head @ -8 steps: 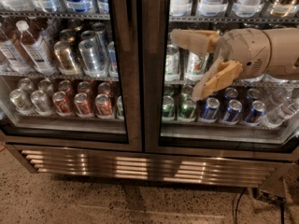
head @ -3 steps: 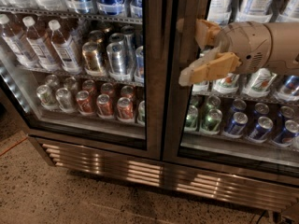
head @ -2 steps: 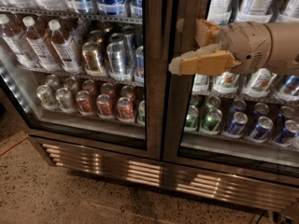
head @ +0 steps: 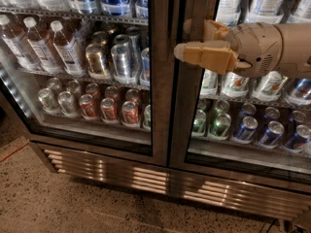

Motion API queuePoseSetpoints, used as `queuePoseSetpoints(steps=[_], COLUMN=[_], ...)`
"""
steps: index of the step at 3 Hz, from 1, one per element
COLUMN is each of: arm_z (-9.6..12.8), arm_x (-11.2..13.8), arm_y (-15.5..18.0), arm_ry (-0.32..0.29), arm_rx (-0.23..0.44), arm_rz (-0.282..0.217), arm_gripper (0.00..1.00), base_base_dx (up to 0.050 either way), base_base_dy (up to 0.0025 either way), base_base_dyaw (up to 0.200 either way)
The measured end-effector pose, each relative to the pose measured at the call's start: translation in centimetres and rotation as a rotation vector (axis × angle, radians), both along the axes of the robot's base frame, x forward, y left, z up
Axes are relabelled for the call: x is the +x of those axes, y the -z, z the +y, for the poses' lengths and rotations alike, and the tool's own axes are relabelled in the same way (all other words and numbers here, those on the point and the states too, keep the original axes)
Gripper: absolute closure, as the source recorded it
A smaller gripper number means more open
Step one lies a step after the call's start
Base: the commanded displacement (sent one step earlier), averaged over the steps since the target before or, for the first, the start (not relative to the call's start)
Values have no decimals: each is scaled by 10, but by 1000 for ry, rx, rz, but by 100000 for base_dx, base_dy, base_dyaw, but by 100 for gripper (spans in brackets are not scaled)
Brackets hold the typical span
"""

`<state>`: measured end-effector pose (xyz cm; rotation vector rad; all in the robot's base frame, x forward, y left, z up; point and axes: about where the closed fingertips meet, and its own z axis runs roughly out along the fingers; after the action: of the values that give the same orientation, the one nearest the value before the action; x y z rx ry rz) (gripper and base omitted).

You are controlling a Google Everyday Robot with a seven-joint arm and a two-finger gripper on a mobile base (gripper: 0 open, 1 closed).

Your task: Open right fridge door

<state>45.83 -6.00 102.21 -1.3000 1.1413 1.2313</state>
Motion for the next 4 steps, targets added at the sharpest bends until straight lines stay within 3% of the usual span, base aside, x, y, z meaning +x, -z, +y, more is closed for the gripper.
queuePoseSetpoints(steps=[1, 4], arm_z=[0, 0], arm_x=[0, 0], arm_y=[0, 0], arm_ry=[0, 0], arm_rx=[0, 0], arm_rz=[0, 0], arm_gripper=[100, 100], base_base_dx=[0, -4999], base_base_dy=[0, -3], base_base_dyaw=[0, 20])
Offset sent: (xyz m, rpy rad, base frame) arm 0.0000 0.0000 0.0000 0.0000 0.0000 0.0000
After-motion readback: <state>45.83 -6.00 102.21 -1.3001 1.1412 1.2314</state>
